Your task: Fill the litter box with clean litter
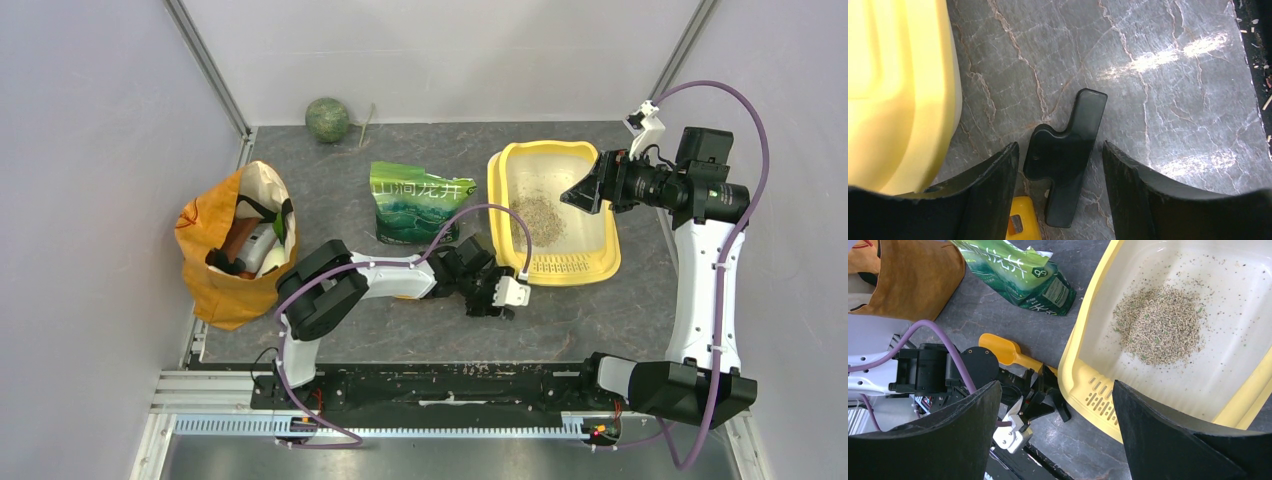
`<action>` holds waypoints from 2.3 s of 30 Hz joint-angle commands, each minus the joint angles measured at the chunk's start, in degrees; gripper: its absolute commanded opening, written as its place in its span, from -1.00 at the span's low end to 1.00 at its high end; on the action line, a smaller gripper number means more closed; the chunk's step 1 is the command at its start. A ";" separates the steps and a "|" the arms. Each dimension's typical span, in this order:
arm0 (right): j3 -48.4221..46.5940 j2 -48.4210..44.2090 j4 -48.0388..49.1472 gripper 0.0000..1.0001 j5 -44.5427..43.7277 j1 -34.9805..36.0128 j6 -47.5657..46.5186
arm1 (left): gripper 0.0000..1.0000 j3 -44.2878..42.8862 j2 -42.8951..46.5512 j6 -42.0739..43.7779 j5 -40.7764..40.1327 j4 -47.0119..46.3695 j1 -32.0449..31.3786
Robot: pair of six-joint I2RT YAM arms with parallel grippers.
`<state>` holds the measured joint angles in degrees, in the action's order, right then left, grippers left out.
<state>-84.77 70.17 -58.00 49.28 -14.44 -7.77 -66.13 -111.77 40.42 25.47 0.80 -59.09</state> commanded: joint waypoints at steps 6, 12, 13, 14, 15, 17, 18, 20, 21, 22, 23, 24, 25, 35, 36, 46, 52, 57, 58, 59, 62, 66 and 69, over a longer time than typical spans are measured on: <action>-0.61 -0.56 -0.08 0.77 1.35 -0.16 -0.65 | 0.07 -1.11 1.64 1.55 1.23 3.07 0.12; -0.30 -0.74 -0.04 0.78 1.26 -0.21 -0.51 | -0.17 0.44 4.11 1.88 0.27 1.78 -0.45; -0.35 -0.57 -0.01 0.77 1.32 -0.18 -0.42 | -0.24 1.20 5.16 2.16 0.04 1.21 -0.75; -0.39 -0.48 0.09 0.77 1.43 -0.16 -0.27 | -0.30 2.01 5.99 2.43 -0.18 0.56 -1.00; -0.39 -0.39 0.13 0.77 1.44 -0.19 -0.15 | -0.35 2.66 6.89 2.91 -0.51 0.20 -1.55; -0.31 -0.22 0.32 0.78 1.59 -0.19 0.08 | -0.37 3.65 8.30 3.46 -0.87 -0.10 -2.19; -0.31 -0.21 0.44 0.77 1.63 -0.16 0.11 | -0.39 4.13 8.88 3.50 -1.04 -0.25 -2.47; -0.13 -0.07 0.77 0.77 1.70 -0.23 0.46 | -0.48 4.72 9.50 3.68 -1.61 -0.22 -2.99; -0.12 -0.04 0.87 0.78 1.79 -0.18 0.54 | -0.53 4.93 9.59 3.75 -1.85 -0.09 -3.12; -0.13 -0.02 0.96 0.77 1.79 -0.23 0.65 | -0.58 5.04 9.58 3.87 -2.04 0.06 -3.11; -0.13 0.04 0.98 0.77 1.86 -0.19 0.73 | -0.59 5.07 9.42 3.86 -2.39 0.20 -3.22; -0.13 0.07 0.99 0.77 1.88 -0.17 0.74 | -0.57 4.98 9.22 3.80 -2.65 0.40 -3.21; -0.21 0.06 0.91 0.77 1.96 -0.15 0.72 | -0.48 4.77 8.96 3.16 -3.07 0.55 -3.22; 1.34 -1.68 -2.87 0.76 2.30 -0.17 -1.92 | -0.07 2.63 13.23 -11.87 10.15 4.97 -1.51; 1.35 -1.78 -3.03 0.77 2.23 -0.23 -2.07 | -0.08 2.17 13.08 -13.15 11.96 5.81 -1.18; 1.54 -2.12 -3.56 0.76 3.19 -0.19 -2.52 | -0.10 0.46 8.74 -19.31 11.95 6.02 3.15; 1.63 -2.49 -3.68 0.76 3.28 -0.19 -2.86 | -0.08 -1.77 5.50 -16.88 10.88 7.46 4.16; 1.19 -2.75 -4.21 0.76 3.19 -0.19 -3.22 | -0.07 -3.27 2.87 -15.94 11.51 8.47 4.20; 1.19 -2.84 -4.31 0.77 3.19 -0.22 -3.26 | -0.07 -3.53 2.47 -15.76 11.93 8.58 4.25; 1.18 -2.90 -4.36 0.76 3.18 -0.17 -3.38 | -0.07 -3.73 2.14 -15.73 12.37 8.67 4.25; 0.97 -3.02 -4.66 0.76 3.15 -0.19 -3.65 | -0.06 -4.77 0.69 -15.73 12.64 9.62 4.29; 0.91 -2.96 -4.77 0.76 3.03 -0.17 -3.98 | -0.06 -5.49 -0.44 -15.17 13.23 10.80 4.29; 0.84 -2.85 -4.76 0.76 3.01 -0.17 -4.01 | -0.07 -6.09 -1.23 -14.58 13.53 11.99 4.25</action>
<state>-83.29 68.25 -62.13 51.20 -14.44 -10.92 -69.58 -111.83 23.66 36.62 11.25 -54.87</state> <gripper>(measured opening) 0.883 0.469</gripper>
